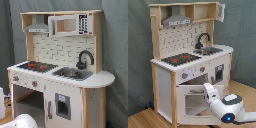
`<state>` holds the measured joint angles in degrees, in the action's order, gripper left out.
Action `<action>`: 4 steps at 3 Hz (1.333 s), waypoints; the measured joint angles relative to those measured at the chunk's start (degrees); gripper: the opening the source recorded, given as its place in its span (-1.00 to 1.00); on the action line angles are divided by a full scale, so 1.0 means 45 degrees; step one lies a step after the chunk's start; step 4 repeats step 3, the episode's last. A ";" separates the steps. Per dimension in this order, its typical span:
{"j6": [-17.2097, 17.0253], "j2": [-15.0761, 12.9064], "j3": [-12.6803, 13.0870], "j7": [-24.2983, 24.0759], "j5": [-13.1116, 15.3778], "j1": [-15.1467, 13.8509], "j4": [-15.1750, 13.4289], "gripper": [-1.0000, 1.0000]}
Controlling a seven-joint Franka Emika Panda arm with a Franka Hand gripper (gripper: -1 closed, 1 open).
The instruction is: Play with the kitchen
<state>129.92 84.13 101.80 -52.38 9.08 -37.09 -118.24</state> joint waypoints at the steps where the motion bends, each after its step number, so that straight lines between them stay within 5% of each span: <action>1: -0.0058 -0.0040 0.0068 0.0000 0.0000 0.0013 0.0007 1.00; 3: -0.1477 -0.0299 -0.0135 0.1382 -0.0137 0.0106 0.0617 1.00; 4: -0.1477 -0.0299 -0.0135 0.1382 -0.0137 0.0106 0.0617 1.00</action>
